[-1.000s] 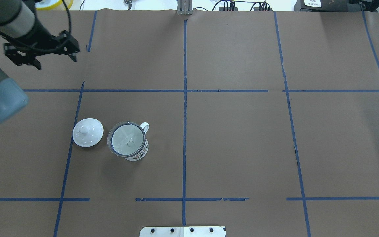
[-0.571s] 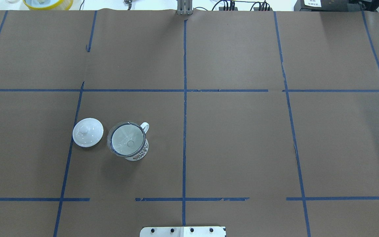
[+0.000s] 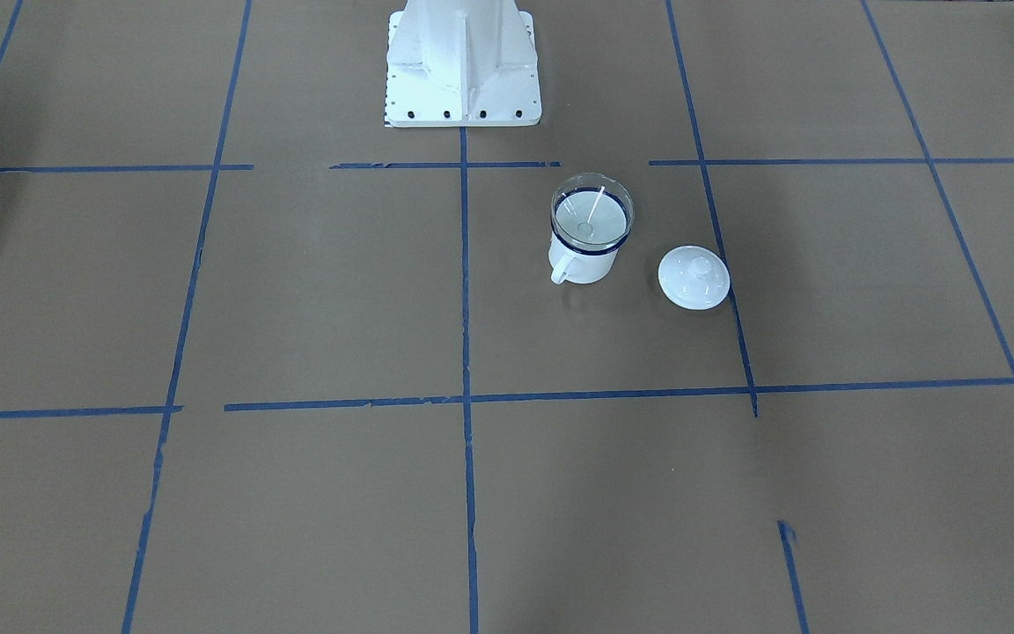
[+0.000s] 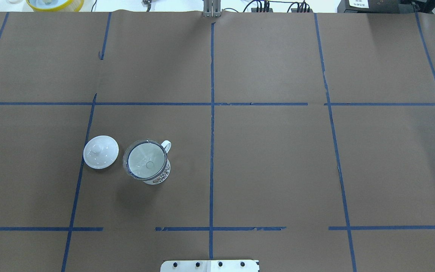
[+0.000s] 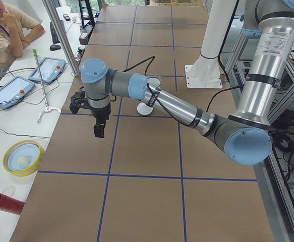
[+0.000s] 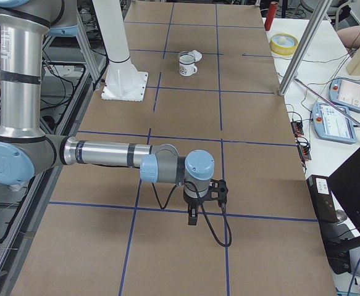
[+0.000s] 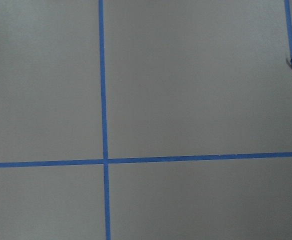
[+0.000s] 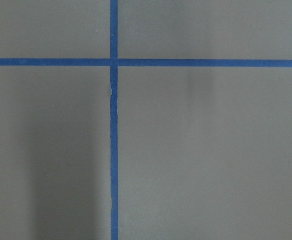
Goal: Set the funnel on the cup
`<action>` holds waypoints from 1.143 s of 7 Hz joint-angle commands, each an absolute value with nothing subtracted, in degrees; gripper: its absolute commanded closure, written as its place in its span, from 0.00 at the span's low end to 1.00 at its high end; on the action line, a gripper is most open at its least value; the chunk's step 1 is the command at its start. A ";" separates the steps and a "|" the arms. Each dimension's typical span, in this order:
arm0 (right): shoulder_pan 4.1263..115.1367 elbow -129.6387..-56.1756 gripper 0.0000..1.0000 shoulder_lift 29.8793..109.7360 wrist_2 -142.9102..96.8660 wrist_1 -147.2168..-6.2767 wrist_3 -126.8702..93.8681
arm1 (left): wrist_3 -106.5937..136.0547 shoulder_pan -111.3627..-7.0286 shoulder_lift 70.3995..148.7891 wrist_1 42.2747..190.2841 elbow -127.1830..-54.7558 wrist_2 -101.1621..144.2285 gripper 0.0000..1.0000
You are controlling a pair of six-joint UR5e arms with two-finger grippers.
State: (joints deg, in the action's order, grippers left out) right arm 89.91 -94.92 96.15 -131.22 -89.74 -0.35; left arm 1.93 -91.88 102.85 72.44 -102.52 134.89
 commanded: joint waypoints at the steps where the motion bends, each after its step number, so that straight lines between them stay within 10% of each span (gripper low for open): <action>1: 89.91 -94.92 0.00 96.15 -131.22 -89.74 -0.35 | 1.58 -92.72 99.86 72.33 -105.98 135.26 0.00; 8: 89.91 -94.92 0.00 96.15 -131.22 -89.74 -0.35 | 2.37 -92.29 100.89 76.72 -102.13 134.47 0.00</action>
State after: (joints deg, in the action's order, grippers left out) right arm 89.91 -94.92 96.15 -131.22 -89.74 -0.35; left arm 2.49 -92.39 100.18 74.77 -103.09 134.17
